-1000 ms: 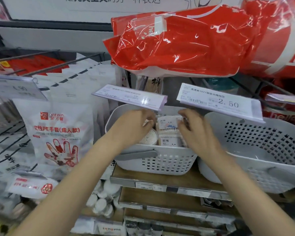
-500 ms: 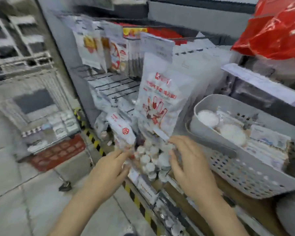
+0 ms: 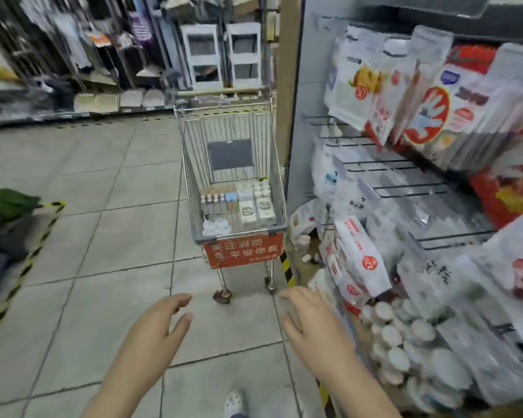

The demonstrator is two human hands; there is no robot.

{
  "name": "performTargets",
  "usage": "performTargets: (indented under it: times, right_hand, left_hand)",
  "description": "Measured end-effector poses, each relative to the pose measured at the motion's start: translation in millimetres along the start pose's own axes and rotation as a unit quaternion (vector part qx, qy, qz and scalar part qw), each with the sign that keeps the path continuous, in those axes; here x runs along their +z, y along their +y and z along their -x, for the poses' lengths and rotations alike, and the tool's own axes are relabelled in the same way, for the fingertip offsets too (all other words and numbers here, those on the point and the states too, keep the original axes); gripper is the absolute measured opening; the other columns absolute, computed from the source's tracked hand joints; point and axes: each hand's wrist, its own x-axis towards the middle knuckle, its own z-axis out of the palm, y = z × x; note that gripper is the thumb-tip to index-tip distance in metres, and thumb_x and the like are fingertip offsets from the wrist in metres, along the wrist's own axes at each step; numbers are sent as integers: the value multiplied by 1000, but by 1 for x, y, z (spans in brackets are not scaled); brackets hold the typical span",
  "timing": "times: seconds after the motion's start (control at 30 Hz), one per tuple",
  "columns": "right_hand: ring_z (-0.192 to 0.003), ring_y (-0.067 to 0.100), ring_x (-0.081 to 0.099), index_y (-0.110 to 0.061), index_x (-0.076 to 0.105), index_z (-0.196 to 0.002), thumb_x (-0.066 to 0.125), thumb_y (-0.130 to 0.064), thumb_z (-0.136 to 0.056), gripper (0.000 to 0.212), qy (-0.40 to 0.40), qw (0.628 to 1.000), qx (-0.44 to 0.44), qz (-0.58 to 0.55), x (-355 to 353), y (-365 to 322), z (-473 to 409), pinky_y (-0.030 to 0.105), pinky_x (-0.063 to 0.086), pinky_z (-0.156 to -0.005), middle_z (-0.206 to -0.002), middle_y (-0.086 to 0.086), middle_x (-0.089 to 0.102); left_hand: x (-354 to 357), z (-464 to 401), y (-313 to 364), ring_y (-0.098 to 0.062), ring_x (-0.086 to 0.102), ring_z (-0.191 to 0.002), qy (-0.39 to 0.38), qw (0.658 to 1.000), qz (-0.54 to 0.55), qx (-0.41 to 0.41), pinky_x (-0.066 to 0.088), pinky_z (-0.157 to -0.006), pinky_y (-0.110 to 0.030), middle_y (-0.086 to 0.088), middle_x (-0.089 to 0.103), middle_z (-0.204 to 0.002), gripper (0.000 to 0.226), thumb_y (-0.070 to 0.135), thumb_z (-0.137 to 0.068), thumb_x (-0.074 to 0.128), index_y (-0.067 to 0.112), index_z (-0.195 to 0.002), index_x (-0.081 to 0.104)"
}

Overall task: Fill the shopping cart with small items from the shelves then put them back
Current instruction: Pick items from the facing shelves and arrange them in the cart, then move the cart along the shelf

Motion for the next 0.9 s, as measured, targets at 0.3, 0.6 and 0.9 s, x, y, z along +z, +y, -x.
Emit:
performTargets:
  times: [0.3,0.6,0.9]
  right_hand:
    - [-117,4,47,-27,50,-130,45,-24,-98,32,-55,994,77,-45,53,-7,-115,18,38,-95,-128,-14,51]
    - [-101,-1,58,-31,61,-113,53,-20,-94,23,-64,980,162,-92,65,36,-184,23,48,-88,-110,-19,62]
    - [-82,-1,53,-28,57,-115,51,-20,-96,21,-124,974,169,-82,64,84,-332,12,42,-69,-97,-15,57]
  left_hand:
    - [-41,-117,-57,-8,55,-111,-10,1000,-17,-11,39,-86,-21,9,61,-120,31,24,-94,54,19,-124,58]
    - [-12,-216,-55,-9,53,-115,-86,996,1,5,38,-94,-20,9,59,-125,33,23,-95,53,19,-127,56]
    - [13,-347,-63,-9,58,-105,-102,993,21,-61,41,-85,-21,12,61,-112,27,25,-94,56,23,-120,60]
